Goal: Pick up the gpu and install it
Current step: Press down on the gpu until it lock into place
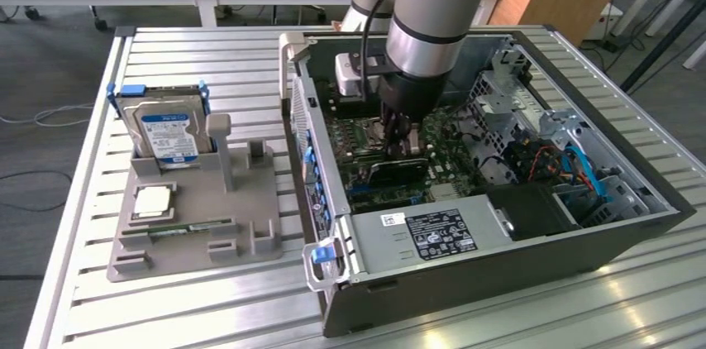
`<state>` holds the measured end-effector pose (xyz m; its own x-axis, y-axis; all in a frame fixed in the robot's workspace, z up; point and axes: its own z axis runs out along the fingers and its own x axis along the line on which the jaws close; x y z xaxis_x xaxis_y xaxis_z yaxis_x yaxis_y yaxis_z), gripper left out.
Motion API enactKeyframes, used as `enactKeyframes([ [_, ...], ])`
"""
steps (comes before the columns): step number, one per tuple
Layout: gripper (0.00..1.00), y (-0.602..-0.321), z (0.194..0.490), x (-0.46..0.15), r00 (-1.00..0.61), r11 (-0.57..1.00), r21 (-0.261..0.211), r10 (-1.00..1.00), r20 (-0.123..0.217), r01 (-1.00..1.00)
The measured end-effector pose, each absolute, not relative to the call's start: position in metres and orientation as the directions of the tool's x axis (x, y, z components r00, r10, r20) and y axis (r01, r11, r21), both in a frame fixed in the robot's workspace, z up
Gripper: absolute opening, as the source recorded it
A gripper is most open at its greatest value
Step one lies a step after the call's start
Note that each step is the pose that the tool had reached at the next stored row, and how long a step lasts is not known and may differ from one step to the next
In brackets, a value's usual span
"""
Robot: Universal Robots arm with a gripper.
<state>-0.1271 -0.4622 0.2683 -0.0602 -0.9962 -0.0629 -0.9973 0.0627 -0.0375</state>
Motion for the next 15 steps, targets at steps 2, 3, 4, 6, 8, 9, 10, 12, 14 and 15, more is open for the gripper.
enactKeyframes([
  [2,0.11,-0.462,0.271,-0.127,-0.06,0.063,-0.037,-0.996,-0.063,-0.997],
  [3,0.11,-0.462,0.272,-0.127,-0.06,0.063,-0.037,-0.996,-0.063,-0.997],
  [4,0.11,-0.462,0.274,-0.127,-0.06,0.063,-0.037,-0.996,-0.063,-0.997],
  [6,0.11,-0.462,0.276,-0.127,-0.06,0.063,-0.037,-0.996,-0.063,-0.997],
  [8,0.11,-0.462,0.279,-0.127,-0.06,0.063,-0.037,-0.996,-0.063,-0.997],
  [9,0.11,-0.462,0.28,-0.127,-0.06,0.063,-0.038,-0.996,-0.063,-0.997],
  [10,0.11,-0.462,0.282,-0.127,-0.06,0.063,-0.037,-0.996,-0.063,-0.997],
  [12,0.11,-0.462,0.285,-0.127,-0.06,0.063,-0.037,-0.996,-0.063,-0.997],
  [14,0.11,-0.462,0.289,-0.127,-0.06,0.063,-0.037,-0.996,-0.063,-0.997],
  [15,0.11,-0.462,0.291,-0.127,-0.06,0.063,-0.037,-0.996,-0.063,-0.997],
])
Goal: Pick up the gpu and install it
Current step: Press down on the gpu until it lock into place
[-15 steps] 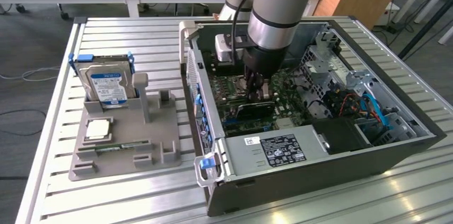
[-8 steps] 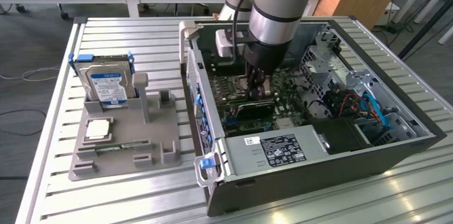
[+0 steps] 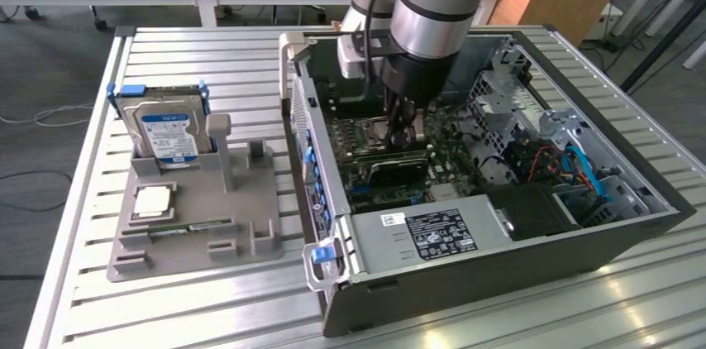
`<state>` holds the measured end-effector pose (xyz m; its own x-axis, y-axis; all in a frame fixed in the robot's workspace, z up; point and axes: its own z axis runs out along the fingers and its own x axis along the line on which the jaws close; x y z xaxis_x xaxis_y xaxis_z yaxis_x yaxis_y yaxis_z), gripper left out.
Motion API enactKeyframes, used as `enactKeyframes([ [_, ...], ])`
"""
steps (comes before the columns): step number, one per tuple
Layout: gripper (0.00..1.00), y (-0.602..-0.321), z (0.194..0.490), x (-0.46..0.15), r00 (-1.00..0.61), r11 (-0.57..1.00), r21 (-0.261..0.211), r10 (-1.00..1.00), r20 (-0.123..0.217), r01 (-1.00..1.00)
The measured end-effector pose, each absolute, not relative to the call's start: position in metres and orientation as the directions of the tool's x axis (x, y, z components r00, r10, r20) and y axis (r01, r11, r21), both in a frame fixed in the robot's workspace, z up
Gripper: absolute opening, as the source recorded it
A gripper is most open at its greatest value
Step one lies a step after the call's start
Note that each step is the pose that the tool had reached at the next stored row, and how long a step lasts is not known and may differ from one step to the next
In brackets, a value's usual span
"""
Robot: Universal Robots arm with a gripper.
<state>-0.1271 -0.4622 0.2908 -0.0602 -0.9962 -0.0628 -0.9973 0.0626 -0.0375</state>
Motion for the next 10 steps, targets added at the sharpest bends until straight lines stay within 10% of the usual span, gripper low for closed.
enactKeyframes([
  [10,0.11,-0.4622,0.2959,-0.1271,-0.06,0.063,-0.037,-0.996,-0.063,-0.997],
])
